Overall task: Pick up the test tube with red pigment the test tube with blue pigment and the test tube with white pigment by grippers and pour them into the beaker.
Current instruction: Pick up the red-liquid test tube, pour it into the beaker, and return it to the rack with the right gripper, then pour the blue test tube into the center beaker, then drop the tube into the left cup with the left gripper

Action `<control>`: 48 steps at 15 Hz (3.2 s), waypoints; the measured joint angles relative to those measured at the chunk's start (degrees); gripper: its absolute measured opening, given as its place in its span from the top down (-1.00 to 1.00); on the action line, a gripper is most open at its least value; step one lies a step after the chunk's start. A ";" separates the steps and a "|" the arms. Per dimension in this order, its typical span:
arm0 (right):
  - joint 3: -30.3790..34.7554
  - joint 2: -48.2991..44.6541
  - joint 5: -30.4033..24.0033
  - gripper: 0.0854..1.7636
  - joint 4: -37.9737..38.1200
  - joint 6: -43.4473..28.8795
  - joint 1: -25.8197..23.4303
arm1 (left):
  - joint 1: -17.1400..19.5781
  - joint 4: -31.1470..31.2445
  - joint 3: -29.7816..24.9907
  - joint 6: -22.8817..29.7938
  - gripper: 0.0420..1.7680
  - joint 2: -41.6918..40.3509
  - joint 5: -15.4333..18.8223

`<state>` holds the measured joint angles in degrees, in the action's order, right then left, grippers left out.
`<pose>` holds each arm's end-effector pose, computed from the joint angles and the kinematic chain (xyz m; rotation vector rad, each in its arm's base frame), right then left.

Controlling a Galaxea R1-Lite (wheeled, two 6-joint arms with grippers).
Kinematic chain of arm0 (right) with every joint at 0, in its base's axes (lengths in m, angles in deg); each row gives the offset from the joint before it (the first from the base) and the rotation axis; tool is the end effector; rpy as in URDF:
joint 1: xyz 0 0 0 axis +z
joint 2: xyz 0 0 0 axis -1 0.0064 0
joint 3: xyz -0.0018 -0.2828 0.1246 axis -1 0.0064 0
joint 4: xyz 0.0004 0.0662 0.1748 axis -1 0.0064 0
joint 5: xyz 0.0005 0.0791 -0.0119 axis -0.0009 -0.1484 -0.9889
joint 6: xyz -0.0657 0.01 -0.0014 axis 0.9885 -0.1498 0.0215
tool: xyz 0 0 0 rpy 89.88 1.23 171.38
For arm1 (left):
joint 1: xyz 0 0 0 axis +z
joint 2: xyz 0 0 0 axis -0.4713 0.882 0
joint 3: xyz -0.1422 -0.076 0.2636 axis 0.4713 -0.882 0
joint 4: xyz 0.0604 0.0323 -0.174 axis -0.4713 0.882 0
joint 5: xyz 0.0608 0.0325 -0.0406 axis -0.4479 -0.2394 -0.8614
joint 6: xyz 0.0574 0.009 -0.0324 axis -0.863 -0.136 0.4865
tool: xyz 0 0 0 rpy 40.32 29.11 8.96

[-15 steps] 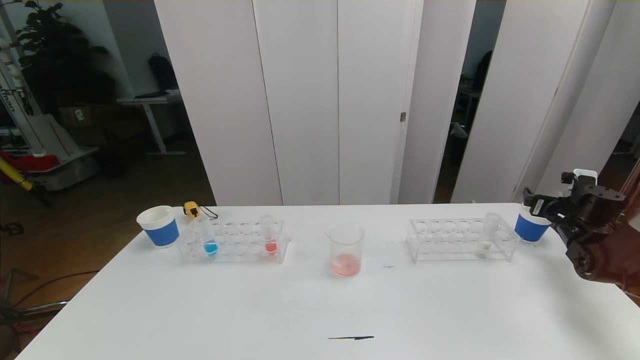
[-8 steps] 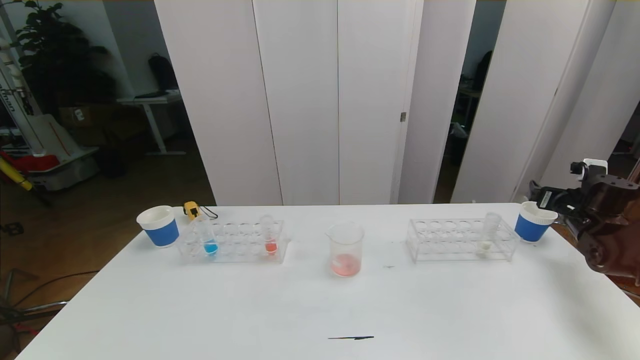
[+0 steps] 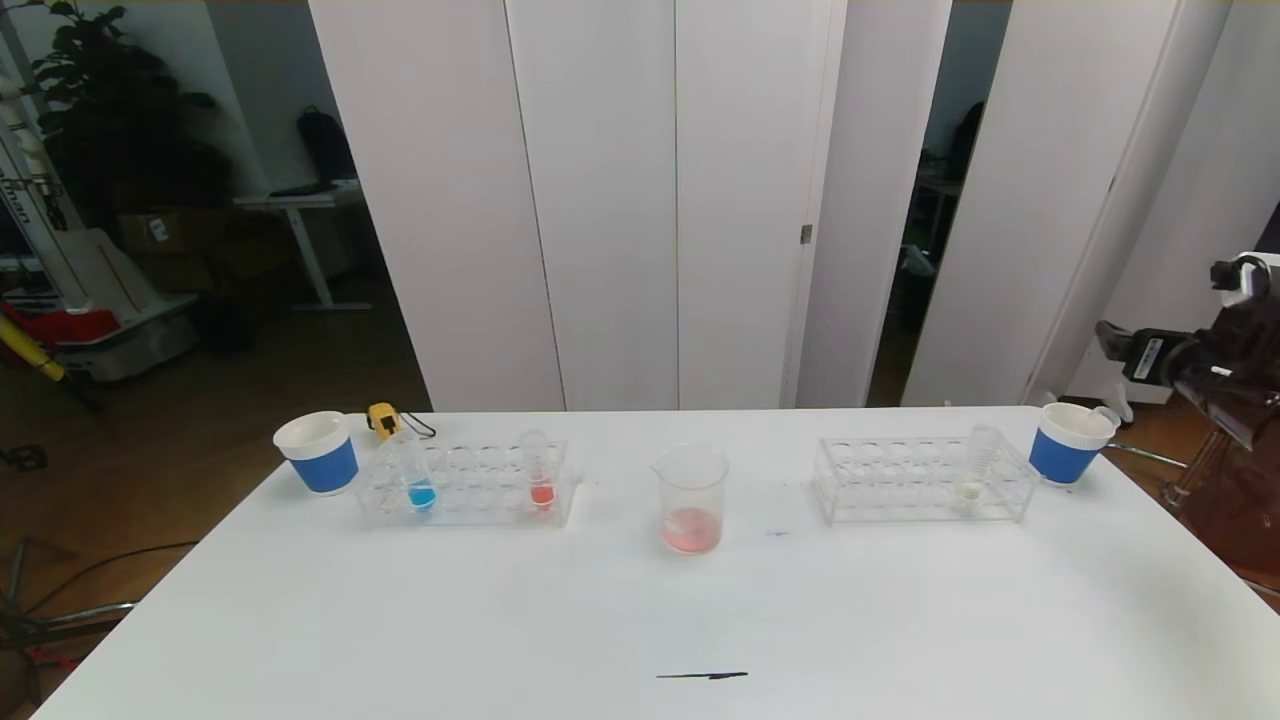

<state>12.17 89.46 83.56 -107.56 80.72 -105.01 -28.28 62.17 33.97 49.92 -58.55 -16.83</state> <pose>0.4102 -0.1151 0.1772 0.0177 0.0433 -0.3018 0.0084 0.0001 0.0756 -0.0001 0.0030 0.0001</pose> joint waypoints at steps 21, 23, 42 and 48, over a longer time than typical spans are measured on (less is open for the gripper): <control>42.17 -66.76 -7.85 -0.98 21.53 -0.15 9.56 | 0.02 0.00 0.00 0.00 -0.98 0.00 0.00; 45.56 -75.78 -7.61 -0.98 27.98 -0.22 10.03 | 0.02 0.00 0.00 0.00 -0.98 0.00 0.00; 55.82 -113.09 -1.97 -0.98 55.81 1.00 15.62 | 0.02 0.00 0.00 0.00 -0.98 0.00 0.00; 57.03 -113.27 -2.23 -0.98 53.44 0.80 15.62 | 0.02 0.00 0.00 0.00 -0.98 0.00 0.00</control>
<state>69.20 -23.82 81.33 -54.12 81.53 -89.39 -28.25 62.17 33.97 49.92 -58.55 -16.83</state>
